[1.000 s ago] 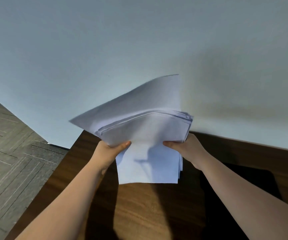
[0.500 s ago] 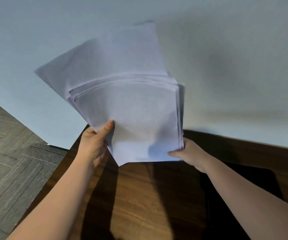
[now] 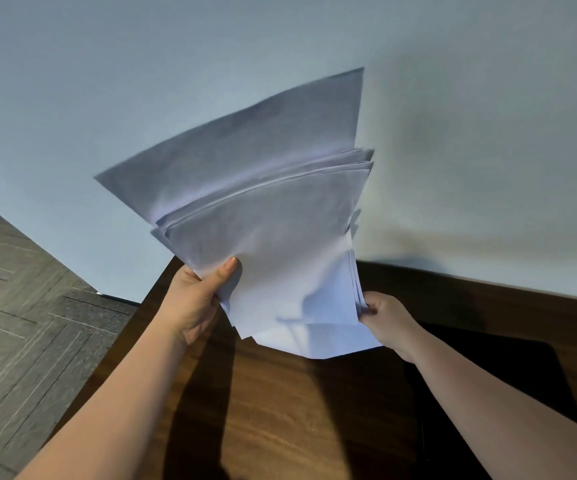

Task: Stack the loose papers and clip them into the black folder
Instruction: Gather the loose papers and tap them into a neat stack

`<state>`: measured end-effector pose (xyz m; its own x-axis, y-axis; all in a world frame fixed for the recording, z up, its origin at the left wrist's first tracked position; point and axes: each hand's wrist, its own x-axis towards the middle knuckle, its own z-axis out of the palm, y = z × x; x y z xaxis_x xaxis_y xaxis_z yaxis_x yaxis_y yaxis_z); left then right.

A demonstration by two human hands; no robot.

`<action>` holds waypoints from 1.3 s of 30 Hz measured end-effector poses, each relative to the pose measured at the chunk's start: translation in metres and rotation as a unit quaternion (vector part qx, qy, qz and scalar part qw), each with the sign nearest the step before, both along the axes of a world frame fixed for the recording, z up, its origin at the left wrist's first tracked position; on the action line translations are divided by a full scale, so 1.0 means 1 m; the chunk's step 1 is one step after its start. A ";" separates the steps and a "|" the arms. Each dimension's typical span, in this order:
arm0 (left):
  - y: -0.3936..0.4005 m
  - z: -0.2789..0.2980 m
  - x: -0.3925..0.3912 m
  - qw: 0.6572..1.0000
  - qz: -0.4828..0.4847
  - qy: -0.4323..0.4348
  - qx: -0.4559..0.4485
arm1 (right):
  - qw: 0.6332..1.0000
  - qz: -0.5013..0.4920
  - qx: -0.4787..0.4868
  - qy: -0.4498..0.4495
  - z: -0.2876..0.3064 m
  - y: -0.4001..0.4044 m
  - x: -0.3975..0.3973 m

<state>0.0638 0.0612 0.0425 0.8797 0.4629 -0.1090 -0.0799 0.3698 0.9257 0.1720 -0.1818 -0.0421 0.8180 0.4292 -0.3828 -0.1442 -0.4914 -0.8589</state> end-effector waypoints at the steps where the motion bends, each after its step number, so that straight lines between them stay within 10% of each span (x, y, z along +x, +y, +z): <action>1: -0.001 0.000 -0.001 1.000 -0.009 0.001 -0.004 | 1.000 -0.005 -0.001 -0.014 0.000 0.001 0.000; 11: 0.013 -0.006 -0.002 1.000 -0.024 -0.012 -0.005 | 0.983 -0.021 0.182 0.025 0.040 0.022 0.013; 39: -0.010 -0.025 -0.001 0.980 -0.011 0.088 0.176 | 0.978 -0.058 0.190 -0.065 0.055 0.024 0.005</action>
<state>0.0625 0.0509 0.0178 0.8719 0.4800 -0.0965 0.0963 0.0251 0.9950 0.1774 -0.1580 0.0125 0.9008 0.4219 -0.1030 -0.0573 -0.1196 -0.9912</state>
